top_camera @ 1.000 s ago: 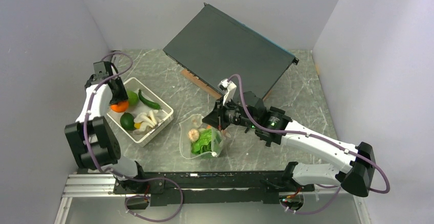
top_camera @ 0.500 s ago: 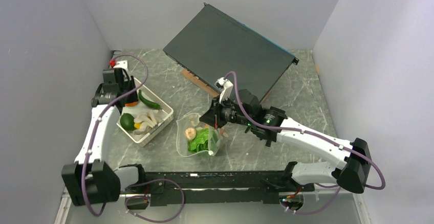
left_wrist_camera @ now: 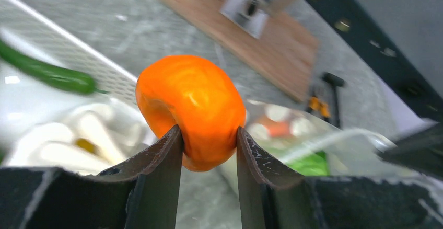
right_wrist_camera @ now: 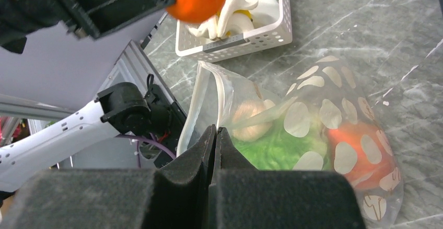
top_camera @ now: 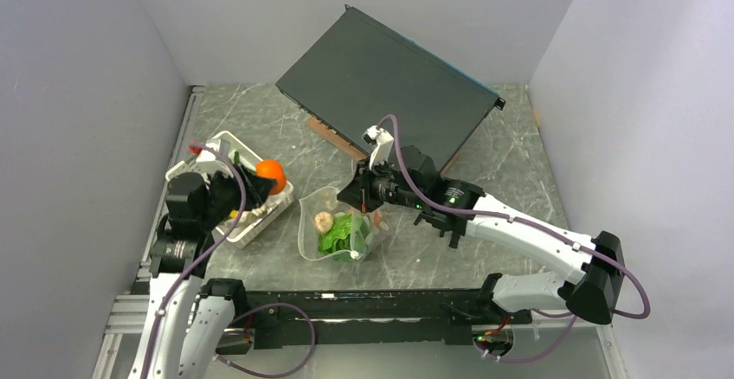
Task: Place the food in the zip-top bag and seal the zipper
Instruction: Place the fake fruit in the zipper food storage bag.
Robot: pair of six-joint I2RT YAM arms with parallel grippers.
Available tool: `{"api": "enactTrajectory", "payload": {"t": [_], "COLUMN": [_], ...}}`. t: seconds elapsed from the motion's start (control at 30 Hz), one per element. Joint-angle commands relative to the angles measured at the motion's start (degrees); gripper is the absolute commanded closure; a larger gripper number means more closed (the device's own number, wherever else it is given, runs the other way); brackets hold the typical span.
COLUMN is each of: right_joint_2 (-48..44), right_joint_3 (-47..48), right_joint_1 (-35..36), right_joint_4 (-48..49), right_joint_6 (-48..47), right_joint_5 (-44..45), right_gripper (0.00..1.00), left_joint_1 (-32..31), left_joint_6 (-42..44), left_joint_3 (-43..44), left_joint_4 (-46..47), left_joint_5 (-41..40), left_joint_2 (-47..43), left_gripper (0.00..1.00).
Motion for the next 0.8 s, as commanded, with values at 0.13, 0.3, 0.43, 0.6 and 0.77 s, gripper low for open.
{"api": "enactTrajectory", "payload": {"t": [0.13,0.3,0.43,0.6,0.77], "right_joint_2": [2.43,3.63,4.38,4.3,3.85], "right_joint_3": [4.6,5.48,5.83,5.97,5.97], "right_joint_1": [-0.3,-0.37,-0.55,-0.89,-1.2], "right_joint_4": [0.5,0.94,1.18,1.55,2.42], "right_joint_6": [0.41,1.14,2.14,3.16,3.91], "right_joint_5": [-0.71,-0.98,-1.74,-2.09,-2.91], "right_gripper": [1.0,1.0,1.0,1.0,1.0], "left_joint_1": [-7.63,-16.7,-25.33,-36.5,-42.77], "left_joint_6": [-14.4,-17.8,-17.81,-15.42,-14.76], "left_joint_3": [-3.73,-4.32,-4.08,-2.72,-0.58], "left_joint_4": [4.49,7.32,9.33,8.75,8.74], "left_joint_5": [15.07,11.92,7.78,-1.63,-7.8], "left_joint_2": [-8.55,-10.34,-9.49,-5.98,-3.68], "left_gripper": [0.79,0.83,0.84,0.87,0.89]}}
